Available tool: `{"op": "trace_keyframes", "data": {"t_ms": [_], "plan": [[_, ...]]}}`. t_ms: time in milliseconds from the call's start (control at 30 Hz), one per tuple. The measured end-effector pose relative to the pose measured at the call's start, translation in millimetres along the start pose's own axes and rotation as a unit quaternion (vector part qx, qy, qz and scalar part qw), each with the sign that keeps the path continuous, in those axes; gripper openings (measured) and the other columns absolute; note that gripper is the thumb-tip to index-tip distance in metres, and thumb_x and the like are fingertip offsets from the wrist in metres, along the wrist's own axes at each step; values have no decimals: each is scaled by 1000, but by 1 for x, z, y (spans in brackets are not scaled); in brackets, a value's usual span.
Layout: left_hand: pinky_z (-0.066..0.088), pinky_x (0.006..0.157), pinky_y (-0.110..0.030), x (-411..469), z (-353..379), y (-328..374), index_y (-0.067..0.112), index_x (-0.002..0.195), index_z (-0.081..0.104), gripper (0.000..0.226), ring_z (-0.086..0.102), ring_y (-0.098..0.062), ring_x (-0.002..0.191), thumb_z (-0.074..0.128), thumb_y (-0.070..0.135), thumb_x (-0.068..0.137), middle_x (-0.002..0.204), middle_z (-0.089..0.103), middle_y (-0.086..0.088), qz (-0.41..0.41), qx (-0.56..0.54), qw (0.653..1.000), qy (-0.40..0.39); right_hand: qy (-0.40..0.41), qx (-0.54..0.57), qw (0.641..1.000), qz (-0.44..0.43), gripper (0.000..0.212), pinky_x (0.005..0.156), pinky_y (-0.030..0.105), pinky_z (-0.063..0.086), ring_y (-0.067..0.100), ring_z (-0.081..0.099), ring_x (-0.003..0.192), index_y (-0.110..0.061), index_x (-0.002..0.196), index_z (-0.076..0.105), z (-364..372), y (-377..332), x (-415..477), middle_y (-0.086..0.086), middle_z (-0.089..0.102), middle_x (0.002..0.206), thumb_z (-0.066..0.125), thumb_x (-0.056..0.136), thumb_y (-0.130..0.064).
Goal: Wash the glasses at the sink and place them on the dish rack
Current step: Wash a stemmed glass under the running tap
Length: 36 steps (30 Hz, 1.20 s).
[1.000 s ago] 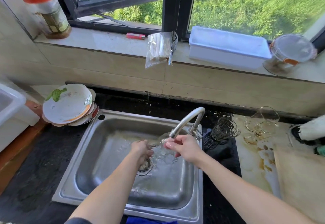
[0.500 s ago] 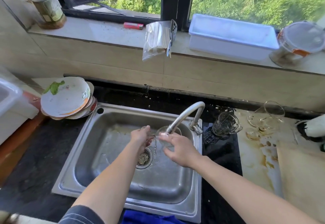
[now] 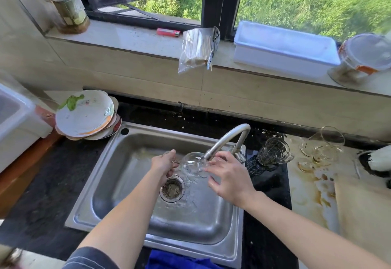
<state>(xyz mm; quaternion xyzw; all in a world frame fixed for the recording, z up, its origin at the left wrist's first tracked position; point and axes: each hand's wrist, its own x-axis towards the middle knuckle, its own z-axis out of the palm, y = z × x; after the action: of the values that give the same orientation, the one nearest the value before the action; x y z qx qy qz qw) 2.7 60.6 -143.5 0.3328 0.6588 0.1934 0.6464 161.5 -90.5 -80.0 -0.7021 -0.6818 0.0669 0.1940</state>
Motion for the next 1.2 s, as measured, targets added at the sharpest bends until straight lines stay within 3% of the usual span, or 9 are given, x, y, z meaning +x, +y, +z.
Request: {"op": "trace_keyframes", "data": {"t_ms": [133, 267, 400, 567, 633, 833, 933, 1100, 1200], "plan": [[24, 35, -16, -4, 14, 2, 1, 99, 66, 29, 36, -9, 34, 63, 29, 92, 56, 55, -7, 6, 16, 999, -42, -149, 74, 986, 35, 41, 104, 40, 44, 15, 41, 131, -31, 131, 60, 16, -14, 5, -6, 55, 139, 49, 91, -34], [21, 34, -14, 0, 1, 1, 3, 102, 65, 27, 32, -8, 31, 60, 29, 94, 58, 56, -10, -8, 67, 997, -29, -112, 94, 989, 25, 28, 75, 41, 57, 13, 60, 96, -25, 100, 73, 18, -13, -1, -9, 69, 102, 50, 91, -38], [35, 40, -19, -7, -1, -6, 7, 108, 63, 27, 48, -13, 44, 59, 29, 93, 70, 60, -12, -57, 88, 992, -69, -149, 89, 983, 63, 37, 100, 36, 45, 11, 46, 128, -32, 126, 64, 15, -16, 9, -9, 56, 137, 53, 94, -47], [55, 67, -36, -14, 7, -13, 0, 112, 52, 18, 60, -28, 74, 54, 10, 97, 94, 58, -17, -21, -150, 986, -70, -64, 295, 922, 241, 34, 69, 26, 44, -4, 58, 68, -46, 59, 66, 15, -37, 22, -24, 63, 60, 65, 92, -37], [55, 60, -35, -12, 4, -17, -2, 110, 52, 17, 62, -28, 69, 55, 8, 97, 92, 58, -16, -17, -154, 988, -27, -108, 301, 921, 223, 27, 72, 30, 50, -4, 57, 61, -40, 66, 71, 11, -37, 17, -18, 67, 64, 65, 92, -35], [39, 38, -21, -10, 3, -7, 6, 94, 60, 19, 51, -12, 34, 68, 23, 89, 63, 64, -10, -12, -12, 999, -29, -168, 61, 983, 46, 41, 109, 34, 35, 14, 39, 137, -35, 128, 62, 3, -24, 22, -9, 50, 145, 56, 91, -52], [31, 37, -18, -4, -1, -4, 6, 88, 62, 22, 44, -10, 29, 69, 27, 88, 41, 55, -4, -12, 12, 1000, -5, -174, 61, 983, -24, 31, 95, 42, 51, 17, 57, 119, -25, 111, 74, 0, -16, 18, -4, 67, 125, 58, 91, -43], [27, 34, -18, -4, -3, -3, 5, 103, 68, 23, 59, -18, 42, 68, 23, 89, 79, 65, -15, -12, 75, 997, -7, -159, 12, 987, -30, 45, 101, 37, 46, 13, 44, 133, -30, 133, 58, 3, -12, 20, -8, 50, 145, 51, 93, -48], [27, 32, -14, -8, -5, 3, 7, 104, 67, 30, 57, -16, 40, 71, 31, 86, 82, 64, -14, -22, 110, 994, -12, -169, 74, 982, -34, 40, 88, 37, 53, 10, 60, 109, -26, 108, 74, 6, -17, 17, -11, 69, 115, 46, 94, -51]]}}
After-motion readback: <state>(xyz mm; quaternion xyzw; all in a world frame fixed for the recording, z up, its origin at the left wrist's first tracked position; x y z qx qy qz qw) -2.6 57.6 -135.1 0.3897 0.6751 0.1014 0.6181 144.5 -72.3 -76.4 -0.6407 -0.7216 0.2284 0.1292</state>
